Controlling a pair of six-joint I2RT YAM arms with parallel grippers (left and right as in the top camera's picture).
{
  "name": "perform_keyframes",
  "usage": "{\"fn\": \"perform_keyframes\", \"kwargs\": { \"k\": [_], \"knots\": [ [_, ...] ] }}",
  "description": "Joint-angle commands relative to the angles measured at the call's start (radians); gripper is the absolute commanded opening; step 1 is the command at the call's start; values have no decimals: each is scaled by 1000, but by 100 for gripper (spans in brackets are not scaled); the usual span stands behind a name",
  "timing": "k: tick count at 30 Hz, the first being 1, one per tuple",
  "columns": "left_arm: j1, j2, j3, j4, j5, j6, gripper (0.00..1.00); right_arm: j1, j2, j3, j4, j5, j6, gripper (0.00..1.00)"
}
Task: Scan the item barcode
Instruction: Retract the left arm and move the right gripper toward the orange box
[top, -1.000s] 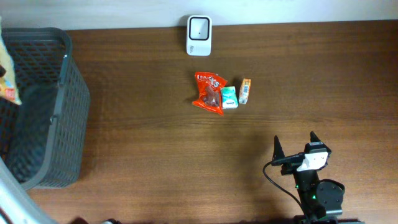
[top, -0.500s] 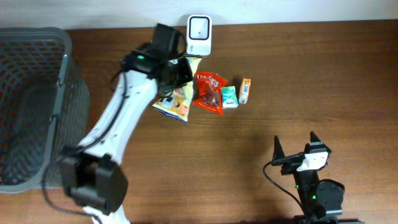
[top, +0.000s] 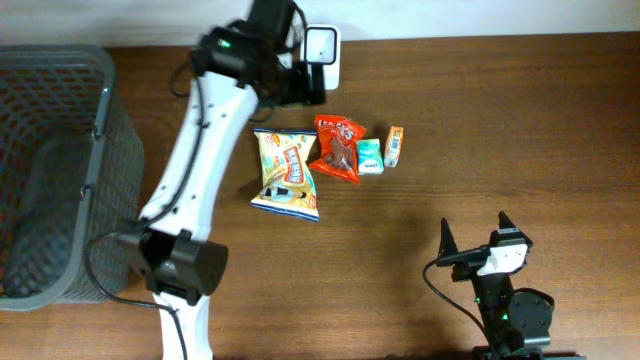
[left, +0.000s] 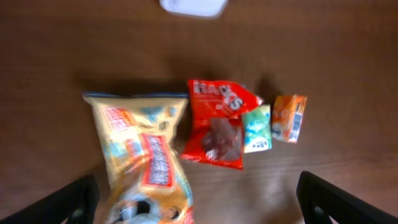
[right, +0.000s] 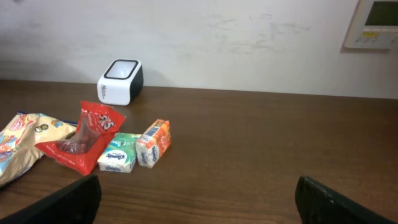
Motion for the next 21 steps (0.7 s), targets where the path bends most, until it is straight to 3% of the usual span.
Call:
{"fn": "perform_keyframes", "kwargs": {
  "k": [1, 5, 11, 15, 19, 21],
  "knots": [
    [57, -14, 158, -90, -188, 45, 99, 5, -6, -7, -1, -6, -6, 98],
    [118, -5, 140, -224, -252, 45, 99, 5, -6, -7, -1, -6, -6, 99],
    [208, -3, 102, -228, -218, 44, 99, 5, -6, -7, 0, 53, -29, 99],
    [208, -3, 102, -228, -218, 44, 99, 5, -6, -7, 176, -424, 166, 98],
    [208, -3, 102, -228, -218, 44, 99, 5, -6, -7, 419, -594, 239, 98],
    [208, -3, 102, -228, -217, 44, 99, 5, 0, 29, 439, -650, 254, 98]
  ]
}}
